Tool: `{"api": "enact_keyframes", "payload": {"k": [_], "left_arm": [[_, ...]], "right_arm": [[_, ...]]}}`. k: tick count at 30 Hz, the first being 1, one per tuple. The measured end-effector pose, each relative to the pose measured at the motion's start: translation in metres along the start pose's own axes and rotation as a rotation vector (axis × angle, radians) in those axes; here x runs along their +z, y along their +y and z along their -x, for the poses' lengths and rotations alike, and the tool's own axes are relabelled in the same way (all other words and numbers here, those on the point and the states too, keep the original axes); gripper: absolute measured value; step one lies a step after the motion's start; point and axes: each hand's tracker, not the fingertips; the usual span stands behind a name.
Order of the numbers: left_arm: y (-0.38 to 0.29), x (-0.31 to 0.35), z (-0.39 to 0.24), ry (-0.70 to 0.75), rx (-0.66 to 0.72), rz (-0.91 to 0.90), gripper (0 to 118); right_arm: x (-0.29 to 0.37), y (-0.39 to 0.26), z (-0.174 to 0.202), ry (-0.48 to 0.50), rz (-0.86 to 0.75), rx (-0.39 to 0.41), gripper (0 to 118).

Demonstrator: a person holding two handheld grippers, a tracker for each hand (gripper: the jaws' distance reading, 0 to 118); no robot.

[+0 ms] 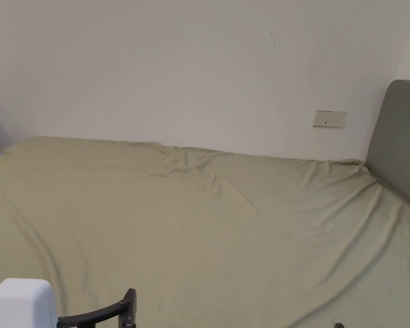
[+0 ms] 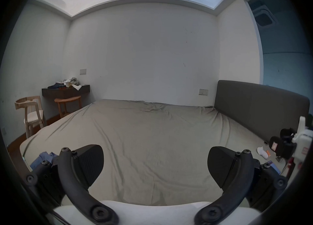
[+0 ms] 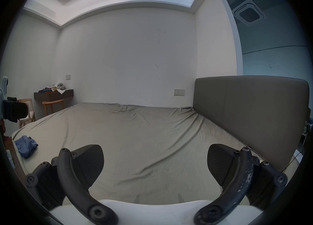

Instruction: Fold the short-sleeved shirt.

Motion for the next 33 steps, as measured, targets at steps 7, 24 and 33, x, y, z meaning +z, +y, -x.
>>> {"api": "enact_keyframes", "payload": {"k": [7, 24, 33], "left_arm": [[0.005, 0.005, -0.004, 0.046, -0.03, -0.013, 118], [0.011, 0.005, -0.006, 0.041, -0.029, -0.054, 118], [0.008, 0.001, -0.005, 0.043, -0.038, -0.012, 118]], "right_arm": [[0.0, -0.001, -0.001, 0.004, 0.01, -0.014, 118], [-0.001, -0.001, 0.002, 0.005, 0.025, -0.009, 118], [-0.001, -0.001, 0.002, 0.008, 0.027, -0.005, 118]]}}
